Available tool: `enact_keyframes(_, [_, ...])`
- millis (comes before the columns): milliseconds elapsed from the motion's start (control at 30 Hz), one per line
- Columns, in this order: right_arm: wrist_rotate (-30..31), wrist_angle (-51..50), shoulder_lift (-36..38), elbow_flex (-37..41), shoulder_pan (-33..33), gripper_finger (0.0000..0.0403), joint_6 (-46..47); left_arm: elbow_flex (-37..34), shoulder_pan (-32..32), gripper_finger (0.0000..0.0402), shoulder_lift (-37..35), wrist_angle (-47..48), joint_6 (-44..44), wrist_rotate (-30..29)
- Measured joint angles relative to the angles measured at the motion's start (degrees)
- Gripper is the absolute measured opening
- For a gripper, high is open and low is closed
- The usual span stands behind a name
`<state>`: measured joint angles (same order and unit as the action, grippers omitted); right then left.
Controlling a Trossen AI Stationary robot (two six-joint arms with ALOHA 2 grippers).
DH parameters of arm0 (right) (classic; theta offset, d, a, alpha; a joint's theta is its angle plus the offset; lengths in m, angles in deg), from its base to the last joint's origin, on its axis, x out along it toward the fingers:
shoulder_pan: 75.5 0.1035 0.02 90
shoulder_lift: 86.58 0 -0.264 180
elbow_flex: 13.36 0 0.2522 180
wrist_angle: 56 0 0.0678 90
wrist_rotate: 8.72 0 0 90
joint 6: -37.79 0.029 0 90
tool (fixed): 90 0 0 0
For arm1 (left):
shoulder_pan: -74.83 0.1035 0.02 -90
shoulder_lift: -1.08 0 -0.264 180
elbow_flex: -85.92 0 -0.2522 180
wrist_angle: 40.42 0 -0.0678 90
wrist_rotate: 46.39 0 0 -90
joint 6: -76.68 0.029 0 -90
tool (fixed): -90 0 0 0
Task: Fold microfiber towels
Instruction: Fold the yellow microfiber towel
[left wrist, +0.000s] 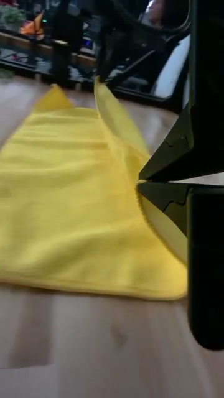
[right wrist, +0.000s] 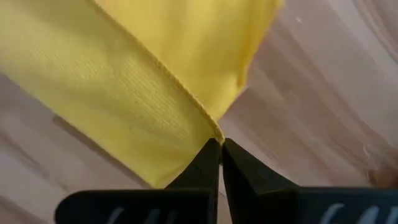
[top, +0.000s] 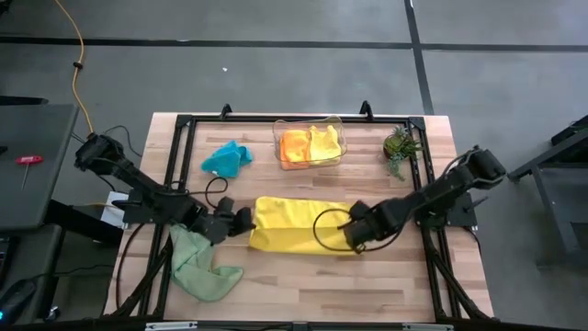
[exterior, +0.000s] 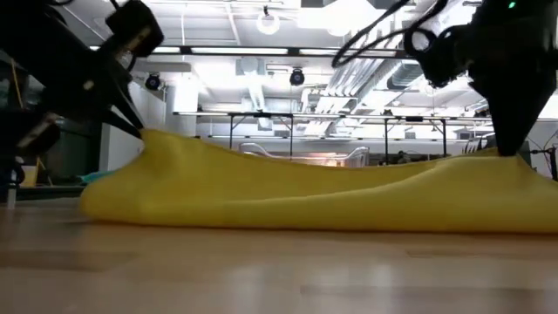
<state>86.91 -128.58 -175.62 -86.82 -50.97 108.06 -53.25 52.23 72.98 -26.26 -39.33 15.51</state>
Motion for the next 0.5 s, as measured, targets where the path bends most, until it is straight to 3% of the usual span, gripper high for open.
enact_keyframes(300, [-0.14,7.13,3.20,6.27,-5.40,0.0000,0.19,0.00,4.60,0.0000,0.02,4.40,2.39,-0.07])
enact_keyframes(500, [1.54,8.20,3.20,7.89,-8.16,0.0000,1.91,0.00,5.95,0.0000,0.04,9.67,-1.26,-3.81])
